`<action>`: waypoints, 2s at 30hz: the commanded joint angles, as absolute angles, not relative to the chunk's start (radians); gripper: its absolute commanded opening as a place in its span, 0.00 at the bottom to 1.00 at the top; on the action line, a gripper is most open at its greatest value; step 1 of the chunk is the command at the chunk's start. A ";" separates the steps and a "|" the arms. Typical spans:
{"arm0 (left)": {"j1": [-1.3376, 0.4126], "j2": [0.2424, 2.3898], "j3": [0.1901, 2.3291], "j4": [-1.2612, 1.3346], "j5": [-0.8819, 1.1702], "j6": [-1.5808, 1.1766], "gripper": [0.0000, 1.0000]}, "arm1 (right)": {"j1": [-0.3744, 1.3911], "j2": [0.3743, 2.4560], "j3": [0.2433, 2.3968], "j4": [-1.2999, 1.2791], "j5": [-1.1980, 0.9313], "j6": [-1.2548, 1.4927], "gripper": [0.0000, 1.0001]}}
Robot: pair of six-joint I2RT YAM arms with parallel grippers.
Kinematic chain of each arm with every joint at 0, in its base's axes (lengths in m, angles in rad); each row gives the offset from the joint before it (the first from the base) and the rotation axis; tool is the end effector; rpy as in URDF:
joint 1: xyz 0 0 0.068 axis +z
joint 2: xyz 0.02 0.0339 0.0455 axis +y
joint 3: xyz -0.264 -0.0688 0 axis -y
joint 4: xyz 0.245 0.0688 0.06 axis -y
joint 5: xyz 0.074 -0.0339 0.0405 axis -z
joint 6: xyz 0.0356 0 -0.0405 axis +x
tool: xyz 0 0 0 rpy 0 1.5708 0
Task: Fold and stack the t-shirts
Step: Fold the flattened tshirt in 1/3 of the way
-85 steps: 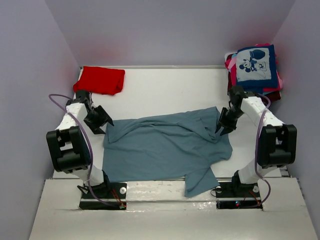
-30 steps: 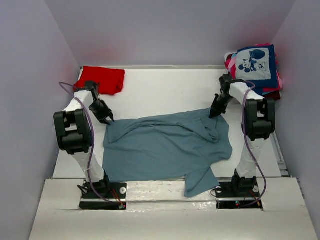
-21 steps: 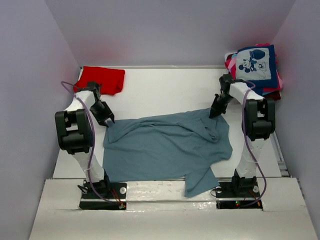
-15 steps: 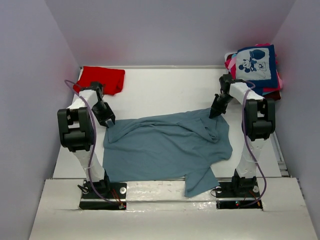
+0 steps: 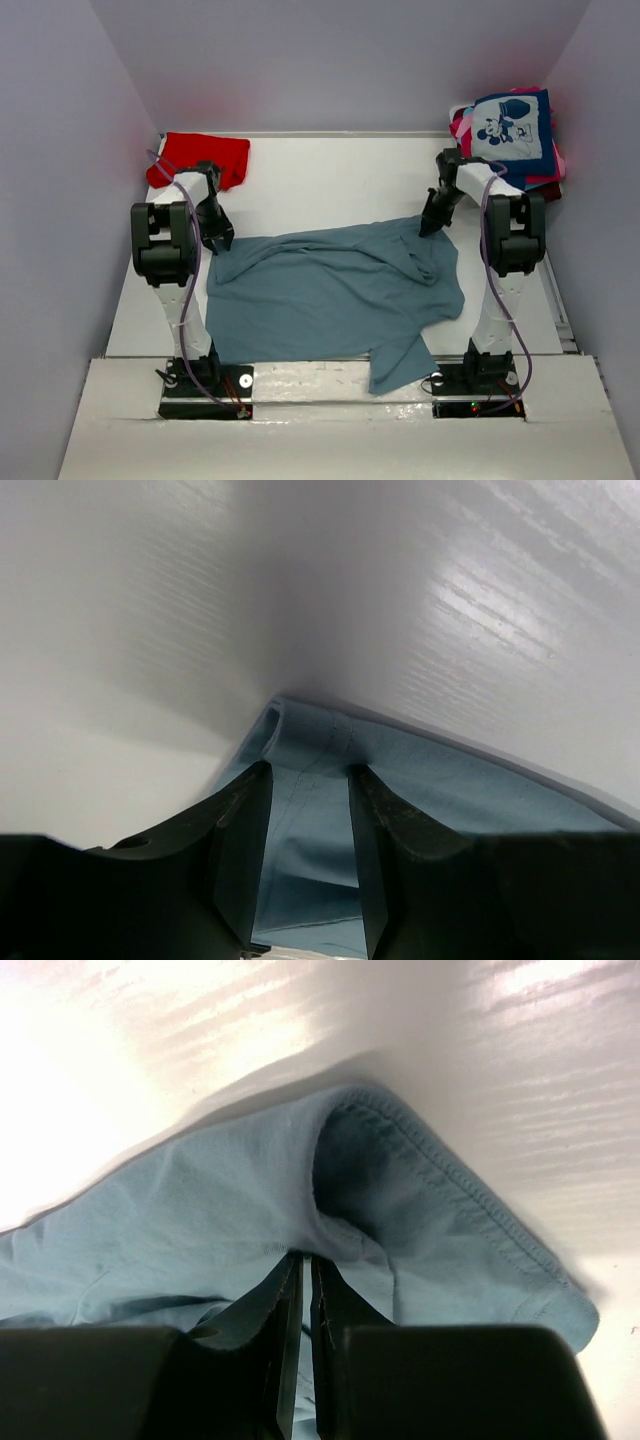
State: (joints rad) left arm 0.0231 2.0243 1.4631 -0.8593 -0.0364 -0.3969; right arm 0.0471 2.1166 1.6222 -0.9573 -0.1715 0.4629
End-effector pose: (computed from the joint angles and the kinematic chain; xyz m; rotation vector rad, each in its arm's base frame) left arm 0.3913 0.0103 0.1629 -0.6267 2.9207 0.0116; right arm 0.4134 0.0256 0.1674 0.6153 2.9927 0.3001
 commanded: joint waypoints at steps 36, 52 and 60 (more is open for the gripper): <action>0.026 2.508 2.223 -0.948 -0.212 -0.383 0.57 | 0.044 2.566 2.395 -1.065 -0.058 0.368 0.15; 0.008 2.300 2.099 -0.822 -0.212 -0.410 0.68 | 0.044 2.430 2.361 -0.994 -0.140 0.377 0.34; -0.024 2.168 2.091 -0.833 -0.215 -0.413 0.67 | 0.054 2.272 2.234 -1.002 -0.178 0.388 0.41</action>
